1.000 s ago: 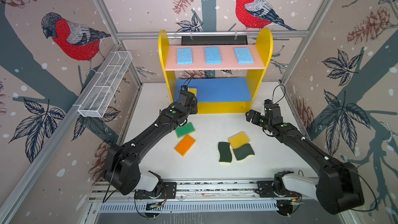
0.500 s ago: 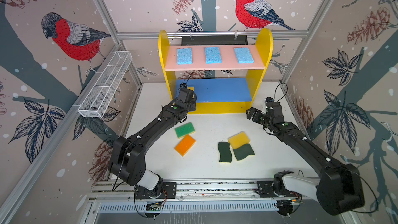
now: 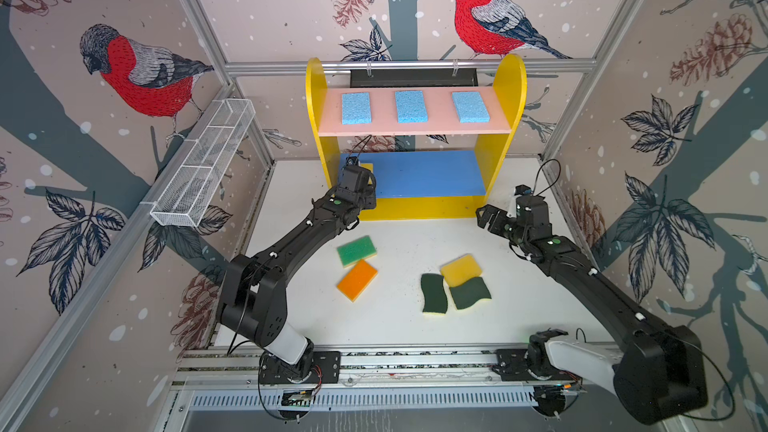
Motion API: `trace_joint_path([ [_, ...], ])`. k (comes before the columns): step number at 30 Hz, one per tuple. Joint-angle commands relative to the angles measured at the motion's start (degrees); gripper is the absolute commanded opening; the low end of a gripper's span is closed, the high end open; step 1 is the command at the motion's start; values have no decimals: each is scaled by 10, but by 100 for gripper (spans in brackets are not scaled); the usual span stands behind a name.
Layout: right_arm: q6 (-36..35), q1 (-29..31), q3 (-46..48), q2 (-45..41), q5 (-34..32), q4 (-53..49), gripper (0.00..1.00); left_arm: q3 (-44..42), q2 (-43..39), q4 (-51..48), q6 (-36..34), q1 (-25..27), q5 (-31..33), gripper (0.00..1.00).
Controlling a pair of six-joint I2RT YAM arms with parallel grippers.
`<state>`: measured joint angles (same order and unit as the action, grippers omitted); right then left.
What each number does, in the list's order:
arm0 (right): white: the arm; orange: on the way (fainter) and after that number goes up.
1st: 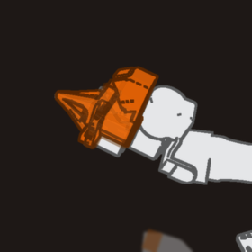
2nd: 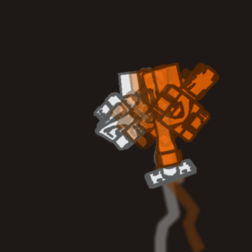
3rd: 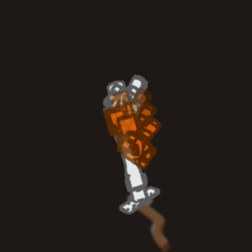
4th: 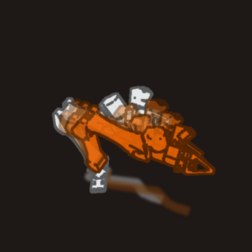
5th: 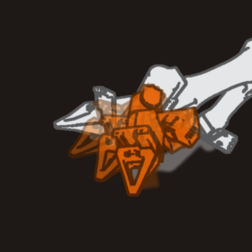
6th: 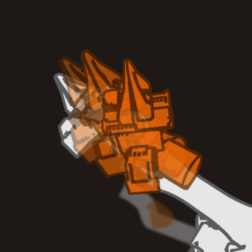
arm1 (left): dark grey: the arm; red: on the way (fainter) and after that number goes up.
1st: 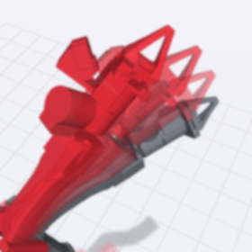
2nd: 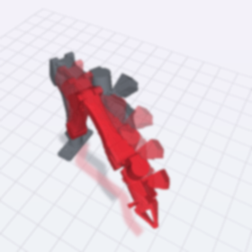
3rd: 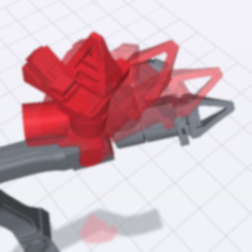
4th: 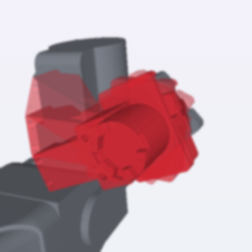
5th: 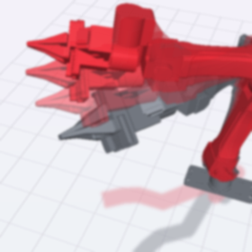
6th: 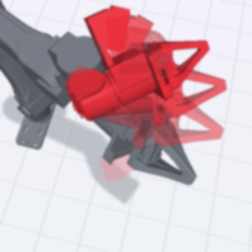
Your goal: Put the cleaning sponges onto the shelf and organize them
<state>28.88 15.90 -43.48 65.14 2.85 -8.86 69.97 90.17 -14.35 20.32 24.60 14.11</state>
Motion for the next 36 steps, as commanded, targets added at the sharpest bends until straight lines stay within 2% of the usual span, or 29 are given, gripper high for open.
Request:
trace_joint_path([
  [1, -3, 3, -3, -8, 10, 20, 99, 6, 5, 31, -12, -4, 0, 61],
  [16, -27, 23, -7, -30, 9, 22, 100, 39, 54, 28, -14, -6, 27, 61],
  [36, -18, 32, -14, -21, 6, 22, 100, 85, 103, 5, -2, -7, 58, 60],
])
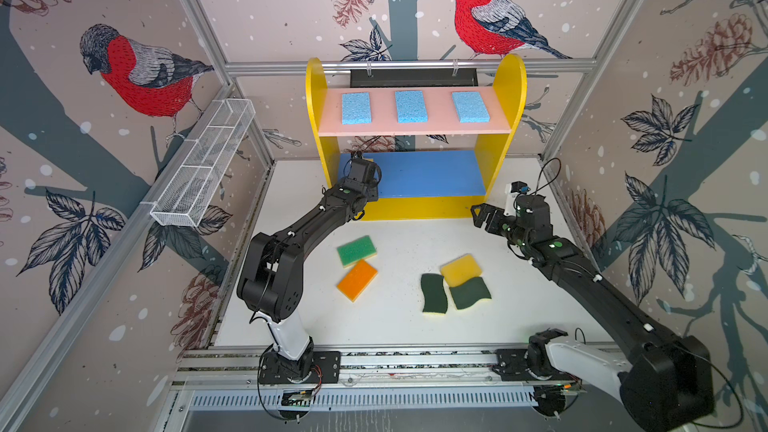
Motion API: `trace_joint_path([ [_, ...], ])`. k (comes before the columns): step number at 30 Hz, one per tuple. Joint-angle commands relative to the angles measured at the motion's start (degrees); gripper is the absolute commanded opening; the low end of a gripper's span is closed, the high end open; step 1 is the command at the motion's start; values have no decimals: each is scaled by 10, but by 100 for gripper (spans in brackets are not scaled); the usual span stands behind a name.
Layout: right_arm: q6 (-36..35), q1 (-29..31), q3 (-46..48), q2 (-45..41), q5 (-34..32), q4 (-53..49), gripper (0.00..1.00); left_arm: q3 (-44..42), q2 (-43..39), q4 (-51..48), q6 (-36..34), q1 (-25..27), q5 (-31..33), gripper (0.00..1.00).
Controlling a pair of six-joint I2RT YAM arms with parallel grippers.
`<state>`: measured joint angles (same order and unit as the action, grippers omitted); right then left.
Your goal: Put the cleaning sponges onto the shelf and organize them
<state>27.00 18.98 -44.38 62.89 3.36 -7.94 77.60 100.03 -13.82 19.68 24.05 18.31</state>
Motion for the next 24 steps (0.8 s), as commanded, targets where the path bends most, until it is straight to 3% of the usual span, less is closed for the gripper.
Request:
trace_joint_path([
  [1, 1, 2, -5, 2, 0, 13, 100, 9, 5, -1, 4, -1, 18, 61],
  [24, 6, 9, -6, 13, -1, 15, 100, 30, 29, -17, 12, -5, 10, 61],
])
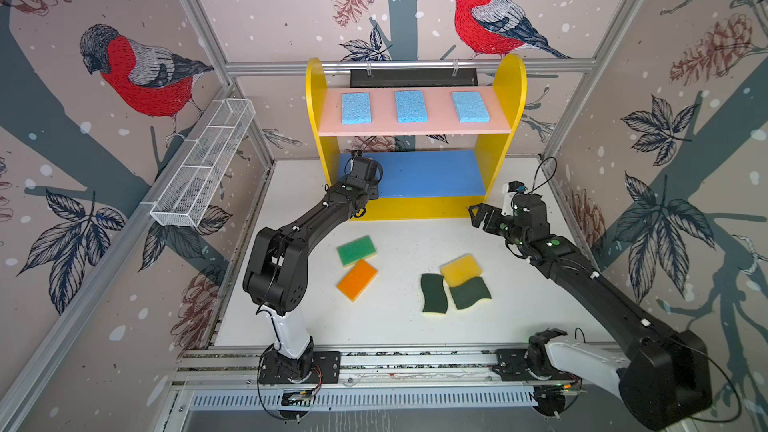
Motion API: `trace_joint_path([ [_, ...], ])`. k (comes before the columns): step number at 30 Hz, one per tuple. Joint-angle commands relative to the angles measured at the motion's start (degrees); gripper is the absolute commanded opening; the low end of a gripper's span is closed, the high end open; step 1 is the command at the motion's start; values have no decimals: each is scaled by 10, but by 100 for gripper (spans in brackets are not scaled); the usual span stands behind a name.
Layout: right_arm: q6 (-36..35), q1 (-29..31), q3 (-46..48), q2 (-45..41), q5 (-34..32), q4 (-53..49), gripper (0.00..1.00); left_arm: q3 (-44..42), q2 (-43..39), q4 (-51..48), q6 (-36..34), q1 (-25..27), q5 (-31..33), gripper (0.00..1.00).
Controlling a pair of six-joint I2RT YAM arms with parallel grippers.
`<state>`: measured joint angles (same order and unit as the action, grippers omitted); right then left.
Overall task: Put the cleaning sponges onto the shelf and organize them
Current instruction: 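Lower the held yellow sponge onto the blue lower shelf with the left gripper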
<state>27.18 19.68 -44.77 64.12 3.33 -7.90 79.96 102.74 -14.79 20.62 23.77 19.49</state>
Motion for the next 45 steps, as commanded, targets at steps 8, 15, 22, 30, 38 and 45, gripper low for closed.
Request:
trace_joint_path([
  [8, 5, 3, -1, 2, 0, 16, 99, 28, 13, -35, 6, -2, -8, 62],
  [15, 9, 4, -1, 5, 5, 19, 100, 41, 25, -53, 9, -2, -11, 63],
  [22, 9, 5, -1, 3, 4, 19, 99, 51, 29, -68, 7, -2, -16, 64],
  [30, 9, 5, 1, -1, 4, 17, 100, 65, 37, -94, 10, -2, -19, 67],
  [38, 8, 5, 3, -11, -2, 14, 100, 76, 44, -105, 18, -2, -14, 70],
  [45, 8, 5, 5, -13, -3, 12, 100, 89, 52, -123, 24, -2, -9, 75],
])
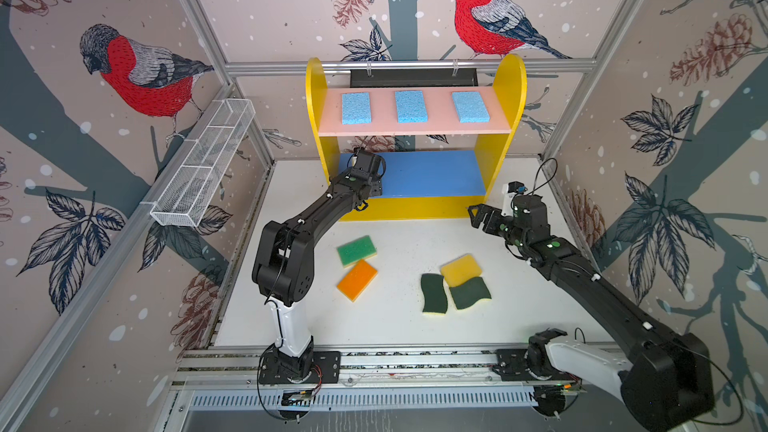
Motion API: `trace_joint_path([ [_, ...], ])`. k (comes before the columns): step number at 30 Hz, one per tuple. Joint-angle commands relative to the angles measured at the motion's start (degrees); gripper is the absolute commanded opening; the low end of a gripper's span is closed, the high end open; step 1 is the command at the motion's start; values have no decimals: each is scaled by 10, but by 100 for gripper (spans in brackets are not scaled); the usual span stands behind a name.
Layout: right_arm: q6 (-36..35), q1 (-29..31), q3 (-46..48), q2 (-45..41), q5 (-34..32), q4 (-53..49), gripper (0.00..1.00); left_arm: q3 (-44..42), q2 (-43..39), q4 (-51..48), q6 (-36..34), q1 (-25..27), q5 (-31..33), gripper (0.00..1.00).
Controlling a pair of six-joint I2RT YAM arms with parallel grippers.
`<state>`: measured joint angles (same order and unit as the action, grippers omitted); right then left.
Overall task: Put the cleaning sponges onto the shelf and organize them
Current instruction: 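Lower the held yellow sponge onto the blue lower shelf with the left gripper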
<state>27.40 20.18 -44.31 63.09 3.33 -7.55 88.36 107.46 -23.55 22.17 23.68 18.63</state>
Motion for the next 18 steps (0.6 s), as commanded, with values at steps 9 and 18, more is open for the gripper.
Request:
trace_joint_path([
  [9, 6, 1, 1, -8, -3, 7, 100, 9, 6, -42, 13, -2, 4, 79],
  [18, 8, 0, 2, -10, -3, 7, 100, 6, 6, -25, 8, -4, -14, 75],
])
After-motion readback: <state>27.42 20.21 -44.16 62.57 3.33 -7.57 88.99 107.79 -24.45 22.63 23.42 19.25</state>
